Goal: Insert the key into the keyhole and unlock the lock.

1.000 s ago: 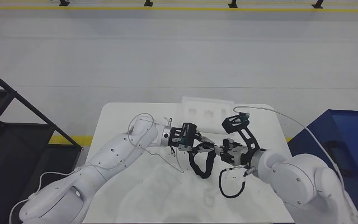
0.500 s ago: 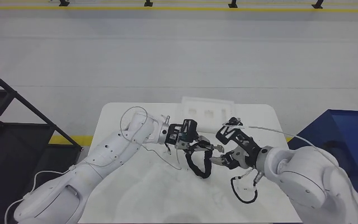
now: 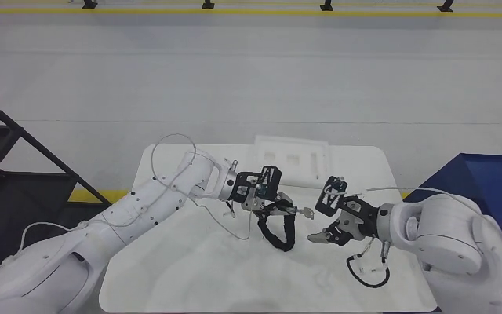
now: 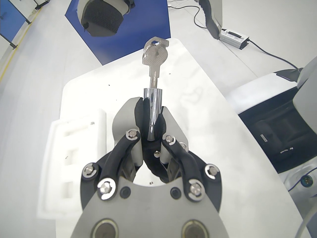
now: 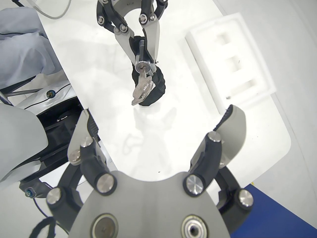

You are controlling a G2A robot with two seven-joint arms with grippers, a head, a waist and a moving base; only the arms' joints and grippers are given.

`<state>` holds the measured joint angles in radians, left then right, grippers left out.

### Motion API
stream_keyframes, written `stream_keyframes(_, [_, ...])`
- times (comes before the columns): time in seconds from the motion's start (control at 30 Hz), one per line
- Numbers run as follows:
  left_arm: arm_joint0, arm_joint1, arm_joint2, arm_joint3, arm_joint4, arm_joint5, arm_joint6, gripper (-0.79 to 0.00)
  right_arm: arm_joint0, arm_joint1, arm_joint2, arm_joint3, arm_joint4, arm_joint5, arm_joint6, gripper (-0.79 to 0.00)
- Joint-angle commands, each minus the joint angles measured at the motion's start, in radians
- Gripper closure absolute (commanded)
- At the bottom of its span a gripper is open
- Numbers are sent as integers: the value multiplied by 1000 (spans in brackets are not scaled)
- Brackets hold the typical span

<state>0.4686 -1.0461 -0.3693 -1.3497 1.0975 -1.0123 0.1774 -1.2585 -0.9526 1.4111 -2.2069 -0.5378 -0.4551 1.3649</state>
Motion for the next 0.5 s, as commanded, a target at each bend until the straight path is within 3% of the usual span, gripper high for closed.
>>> stream_keyframes(0.0, [-14, 10, 15, -14, -62, 0, -46, 0, 0, 0, 0, 0, -1, 0, 0, -785])
stream_keyframes(0.23, [-81, 32, 61, -46, -258, 0, -222, 0, -2, 0, -1, 1, -1, 2, -7, -785])
stream_keyframes(0.47, [-140, 39, 87, -59, -411, 0, -362, 0, 25, 29, -105, -17, -212, -98, -97, -785])
